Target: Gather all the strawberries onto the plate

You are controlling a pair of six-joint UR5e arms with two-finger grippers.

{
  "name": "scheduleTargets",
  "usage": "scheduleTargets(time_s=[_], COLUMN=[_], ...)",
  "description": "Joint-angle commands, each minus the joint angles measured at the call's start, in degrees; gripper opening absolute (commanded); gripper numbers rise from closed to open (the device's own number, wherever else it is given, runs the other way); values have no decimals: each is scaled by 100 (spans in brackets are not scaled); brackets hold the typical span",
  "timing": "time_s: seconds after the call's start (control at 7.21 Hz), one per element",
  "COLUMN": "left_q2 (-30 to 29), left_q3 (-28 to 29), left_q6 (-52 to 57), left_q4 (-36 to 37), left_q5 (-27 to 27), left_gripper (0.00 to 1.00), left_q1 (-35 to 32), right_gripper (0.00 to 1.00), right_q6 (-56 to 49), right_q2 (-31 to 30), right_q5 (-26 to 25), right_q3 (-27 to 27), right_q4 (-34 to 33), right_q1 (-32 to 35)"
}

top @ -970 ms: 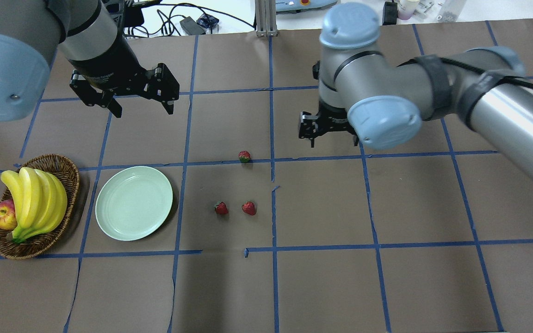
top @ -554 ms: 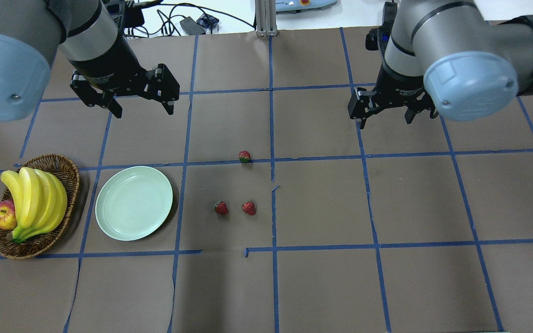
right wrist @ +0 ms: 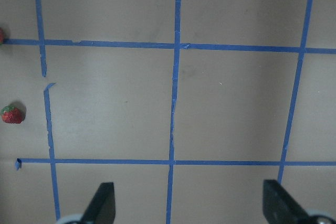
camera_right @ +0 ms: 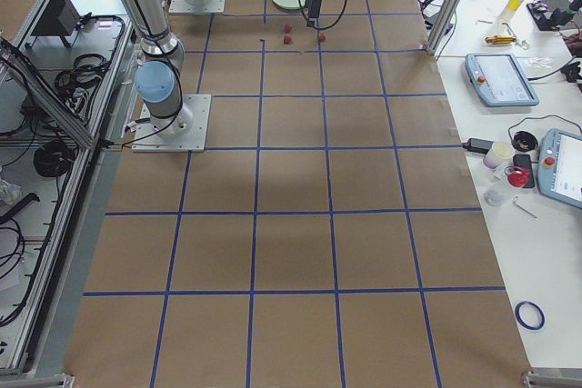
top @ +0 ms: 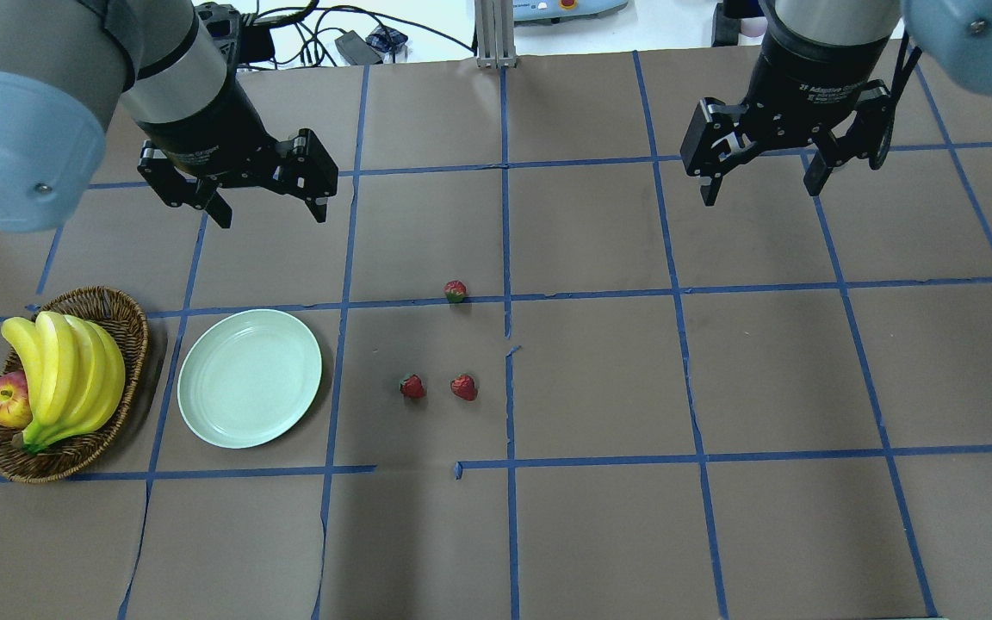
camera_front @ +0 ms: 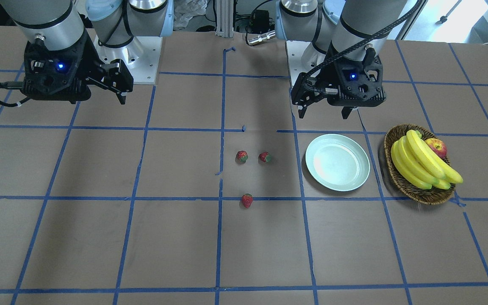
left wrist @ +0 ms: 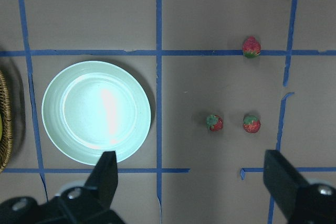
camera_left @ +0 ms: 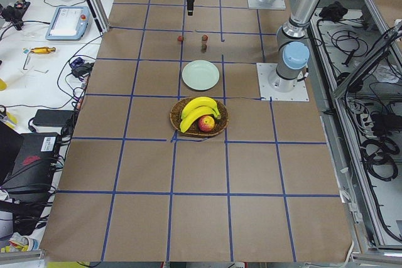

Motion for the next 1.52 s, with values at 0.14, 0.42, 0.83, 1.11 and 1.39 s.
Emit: scheduleTargets(time_s=[0.14,0.42,0.83,1.11,1.39], left_q2=[-399,-707,-1155,-1550,-1841], left_q3=[-839,-1640,-2636,-2646,-2655], left_q6=[-9,-139,-419,-920,-1116], left_q4=[839,1615,3093,3280,3369], left_q5=[-101,-59,-40,-49,-41], left_gripper=[100,100,90,90,87], left_q1=[-254,-545,-598,-887,-976], right_gripper=[100,100,100,100,100], right_q6=[374,339,207,224,250], right_q2=[39,57,57,57,57], right_q5=[242,-4,-93,-75,-67], right_q3=[-22,145,172,146,145], right_q4=[-395,-712,-748,-748,-748], right_q1=[12,12,56,56,56])
